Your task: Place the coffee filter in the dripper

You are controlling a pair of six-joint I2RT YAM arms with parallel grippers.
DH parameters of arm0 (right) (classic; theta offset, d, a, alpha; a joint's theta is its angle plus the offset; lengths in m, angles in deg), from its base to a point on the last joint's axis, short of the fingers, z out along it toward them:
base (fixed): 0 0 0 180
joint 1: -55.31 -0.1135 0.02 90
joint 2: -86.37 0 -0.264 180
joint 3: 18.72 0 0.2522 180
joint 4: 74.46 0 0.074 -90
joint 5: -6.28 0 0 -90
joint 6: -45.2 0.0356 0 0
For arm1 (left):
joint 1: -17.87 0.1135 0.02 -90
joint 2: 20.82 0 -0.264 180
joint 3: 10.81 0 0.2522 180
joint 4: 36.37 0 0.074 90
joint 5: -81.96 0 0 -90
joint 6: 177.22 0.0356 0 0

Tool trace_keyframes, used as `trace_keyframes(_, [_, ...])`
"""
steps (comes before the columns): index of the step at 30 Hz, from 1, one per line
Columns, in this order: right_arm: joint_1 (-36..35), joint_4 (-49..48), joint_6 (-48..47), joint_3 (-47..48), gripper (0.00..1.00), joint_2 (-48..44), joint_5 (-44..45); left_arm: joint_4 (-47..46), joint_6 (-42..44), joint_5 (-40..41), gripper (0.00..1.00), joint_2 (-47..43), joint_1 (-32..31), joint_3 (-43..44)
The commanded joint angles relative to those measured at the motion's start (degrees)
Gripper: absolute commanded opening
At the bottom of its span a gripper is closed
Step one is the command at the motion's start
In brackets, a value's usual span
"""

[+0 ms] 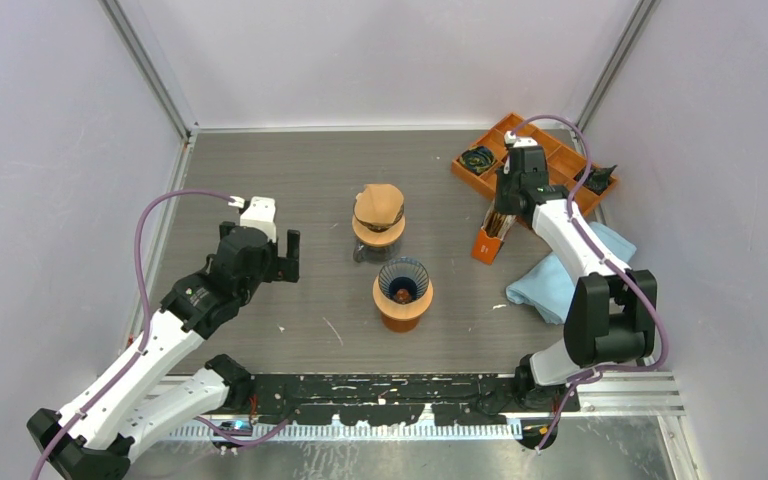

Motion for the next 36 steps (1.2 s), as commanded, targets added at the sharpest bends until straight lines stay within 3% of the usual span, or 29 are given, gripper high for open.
trace_keyframes(1, [0.4, -3.0, 0.7, 1.2, 0.25, 0.1, -1.1, -3.8, 0.4, 0.5, 0.99, -0.5, 0.6, 0.2])
trace_keyframes(30, [1.0, -4.1, 1.5, 1.4, 0.23, 4.0, -0.6, -3.9, 0.4, -0.9, 0.99, -0.4, 0.8, 0.1])
trace_keyframes(36, [1.0, -4.2, 2.0, 2.0, 0.08, 3.9, -0.9, -3.8, 0.3, -1.3, 0.99, -0.5, 0.7, 0.2])
